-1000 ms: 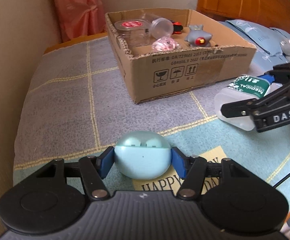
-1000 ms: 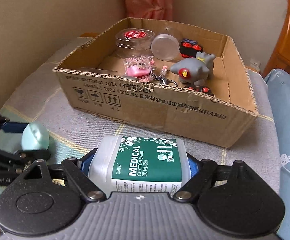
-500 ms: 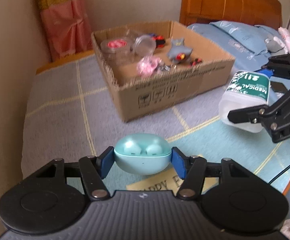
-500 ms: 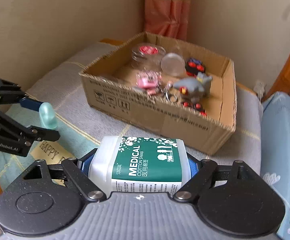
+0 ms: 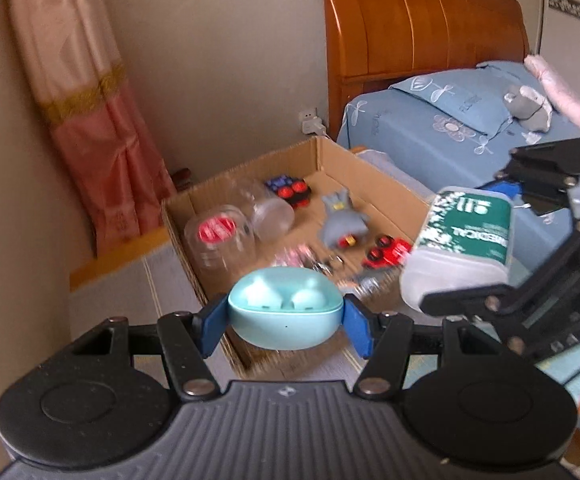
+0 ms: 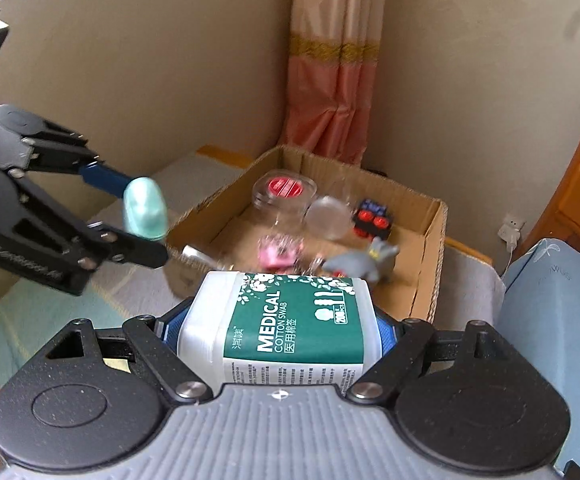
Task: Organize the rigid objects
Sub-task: 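Carry the earbud case and swab bottle into the box and open both tools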
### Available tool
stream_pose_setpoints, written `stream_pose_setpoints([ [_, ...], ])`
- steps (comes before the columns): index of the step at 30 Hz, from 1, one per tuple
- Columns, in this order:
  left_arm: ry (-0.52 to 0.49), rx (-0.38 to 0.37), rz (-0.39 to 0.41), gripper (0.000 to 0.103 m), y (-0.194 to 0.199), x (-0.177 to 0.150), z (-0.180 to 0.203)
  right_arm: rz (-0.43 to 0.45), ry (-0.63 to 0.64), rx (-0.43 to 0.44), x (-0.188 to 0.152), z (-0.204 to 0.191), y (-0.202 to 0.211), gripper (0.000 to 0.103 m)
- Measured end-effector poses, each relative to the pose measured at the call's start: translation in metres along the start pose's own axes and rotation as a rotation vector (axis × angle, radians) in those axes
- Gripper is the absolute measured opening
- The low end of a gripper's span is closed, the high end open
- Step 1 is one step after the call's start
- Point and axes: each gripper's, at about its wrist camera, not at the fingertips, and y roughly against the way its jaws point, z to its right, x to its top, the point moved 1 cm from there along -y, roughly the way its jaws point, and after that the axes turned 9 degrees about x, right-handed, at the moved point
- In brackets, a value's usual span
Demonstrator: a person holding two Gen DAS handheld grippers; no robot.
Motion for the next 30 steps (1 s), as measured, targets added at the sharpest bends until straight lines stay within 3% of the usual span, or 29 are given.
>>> stream_pose_setpoints([
  [5,-0.012,0.011,-0.036,0.06,-0.034,0.019,-0.003,0.007,-0.022,-0.019,0.011,0.012,-0.006,0.088],
  [13,0.041,0.035,-0.111,0.061,-0.073,0.017,-0.017,-0.008,-0.051,-0.028,0.018,0.029,-0.02,0.088],
  [14,0.053,0.032,-0.12,0.062,-0.076,0.015,-0.018,-0.01,-0.054,-0.026,0.019,0.031,-0.021,0.088],
  [15,0.063,0.031,-0.119,0.069,-0.078,0.014,-0.021,-0.011,-0.058,-0.026,0.018,0.032,-0.022,0.088],
  [16,0.072,0.031,-0.116,0.082,-0.077,0.013,-0.022,-0.012,-0.062,-0.026,0.019,0.033,-0.024,0.088],
  [18,0.095,0.057,-0.094,0.089,-0.072,0.011,-0.026,-0.013,-0.07,-0.022,0.021,0.036,-0.026,0.088],
  [30,0.163,0.124,0.026,0.097,-0.018,0.003,-0.051,-0.003,-0.107,0.014,0.046,0.045,-0.07,0.088],
])
